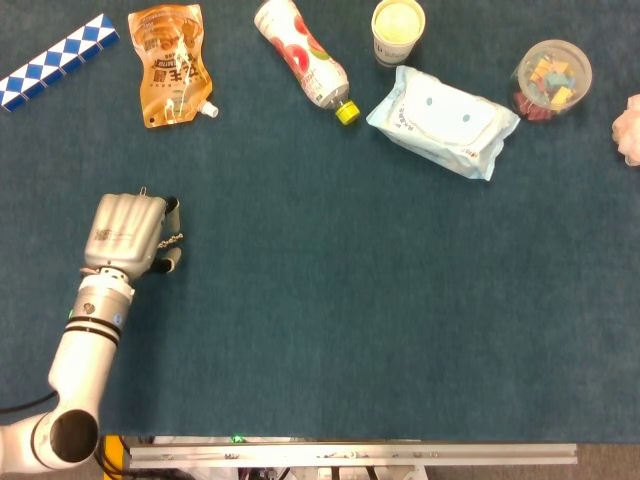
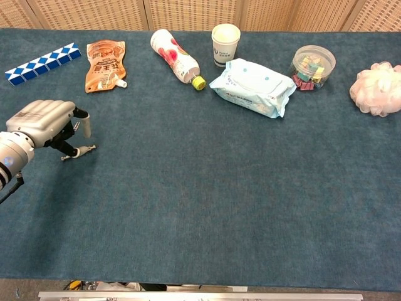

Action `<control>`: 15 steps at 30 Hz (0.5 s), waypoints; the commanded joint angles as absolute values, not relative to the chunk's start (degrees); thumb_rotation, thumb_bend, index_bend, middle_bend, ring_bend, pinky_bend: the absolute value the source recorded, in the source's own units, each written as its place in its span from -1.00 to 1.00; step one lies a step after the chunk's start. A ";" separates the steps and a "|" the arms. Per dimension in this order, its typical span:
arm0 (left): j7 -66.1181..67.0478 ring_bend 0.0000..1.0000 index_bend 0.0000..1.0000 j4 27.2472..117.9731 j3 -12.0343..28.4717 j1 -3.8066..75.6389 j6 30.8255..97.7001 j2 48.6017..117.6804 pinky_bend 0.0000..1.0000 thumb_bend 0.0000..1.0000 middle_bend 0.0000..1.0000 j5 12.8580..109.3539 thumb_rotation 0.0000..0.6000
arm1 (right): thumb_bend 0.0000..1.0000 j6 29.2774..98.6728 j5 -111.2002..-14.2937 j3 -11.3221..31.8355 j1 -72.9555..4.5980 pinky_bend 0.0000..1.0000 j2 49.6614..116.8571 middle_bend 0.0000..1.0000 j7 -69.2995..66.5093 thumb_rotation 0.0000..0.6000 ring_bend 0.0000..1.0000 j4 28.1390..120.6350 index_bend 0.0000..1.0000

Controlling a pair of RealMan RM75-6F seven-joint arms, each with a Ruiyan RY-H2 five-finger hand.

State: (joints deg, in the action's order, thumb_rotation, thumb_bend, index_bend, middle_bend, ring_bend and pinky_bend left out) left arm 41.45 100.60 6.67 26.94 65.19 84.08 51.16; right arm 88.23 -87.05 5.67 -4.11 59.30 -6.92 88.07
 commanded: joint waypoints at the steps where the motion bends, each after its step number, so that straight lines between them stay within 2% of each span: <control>1: 42.29 1.00 -0.03 99.51 6.89 27.89 65.40 85.55 1.00 -0.51 1.00 48.77 1.00 | -0.60 88.32 -86.99 5.64 -4.00 -0.09 59.29 0.04 -7.03 1.00 -0.16 87.97 -0.02; 15: 46.86 1.00 -0.19 97.96 7.84 32.28 65.26 86.68 1.00 -0.51 1.00 36.48 1.00 | -0.60 89.44 -86.86 5.48 -3.07 -0.09 59.43 0.03 -7.91 1.00 -0.14 87.42 -0.02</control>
State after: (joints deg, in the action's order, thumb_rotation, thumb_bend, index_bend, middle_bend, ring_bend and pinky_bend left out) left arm 46.46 97.84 7.73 31.81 65.24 86.85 37.11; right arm 89.43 -86.85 5.48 -3.08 59.42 -7.90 87.43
